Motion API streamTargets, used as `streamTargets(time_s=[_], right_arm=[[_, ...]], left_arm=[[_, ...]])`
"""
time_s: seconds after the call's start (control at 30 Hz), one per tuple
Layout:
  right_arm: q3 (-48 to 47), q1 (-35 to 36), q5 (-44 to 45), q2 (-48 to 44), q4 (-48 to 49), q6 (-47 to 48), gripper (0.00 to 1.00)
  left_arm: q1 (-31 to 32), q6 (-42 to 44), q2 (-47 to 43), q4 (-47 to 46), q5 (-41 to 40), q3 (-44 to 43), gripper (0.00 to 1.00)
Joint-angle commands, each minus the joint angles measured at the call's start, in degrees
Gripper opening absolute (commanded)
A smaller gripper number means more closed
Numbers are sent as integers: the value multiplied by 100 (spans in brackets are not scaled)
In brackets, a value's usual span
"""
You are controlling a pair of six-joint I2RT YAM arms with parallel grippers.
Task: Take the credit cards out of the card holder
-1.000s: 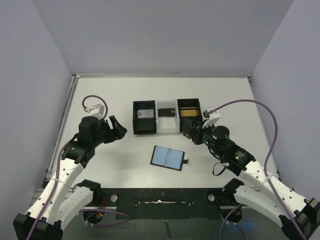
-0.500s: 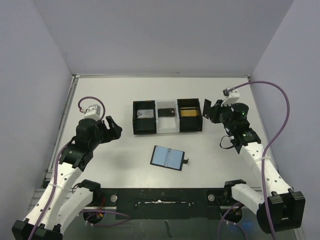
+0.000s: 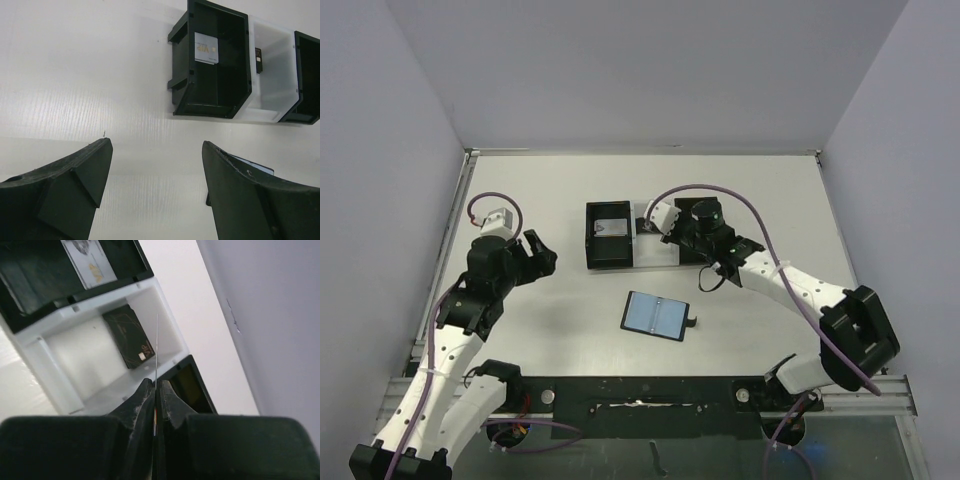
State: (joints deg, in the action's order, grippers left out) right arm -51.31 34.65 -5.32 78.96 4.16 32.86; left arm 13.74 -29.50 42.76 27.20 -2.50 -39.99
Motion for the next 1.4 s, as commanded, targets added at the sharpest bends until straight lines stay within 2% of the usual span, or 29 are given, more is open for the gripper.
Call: streamTargets(time_s=[0.0,0.3,0.5,0.83,1.13,1.23,1.37], right_arm=[[-465,46,559,376,137,1676,0],[-1351,193,558,1367,-340,1222,0],[-1577,217,486,1799,-389,1170,0],[-2144,217,914,2582,-525,1183,0],[-2547,206,1054,3144,-555,1444,0],[-2560,244,1467,3301,-478,1780,5],[-2498,269,1751,3508,-312,2000,5]], left_arm=[[-53,73,-80,-188,128,-16,72],[-135,67,-72,-189,197,-11,72],[-170,58,-82,-206,266,2,72],[-219,58,-64,-233,366,18,72],[-240,58,-64,-233,400,17,72],[-244,62,-51,-224,404,24,72],[-249,58,-40,-226,417,27,72]])
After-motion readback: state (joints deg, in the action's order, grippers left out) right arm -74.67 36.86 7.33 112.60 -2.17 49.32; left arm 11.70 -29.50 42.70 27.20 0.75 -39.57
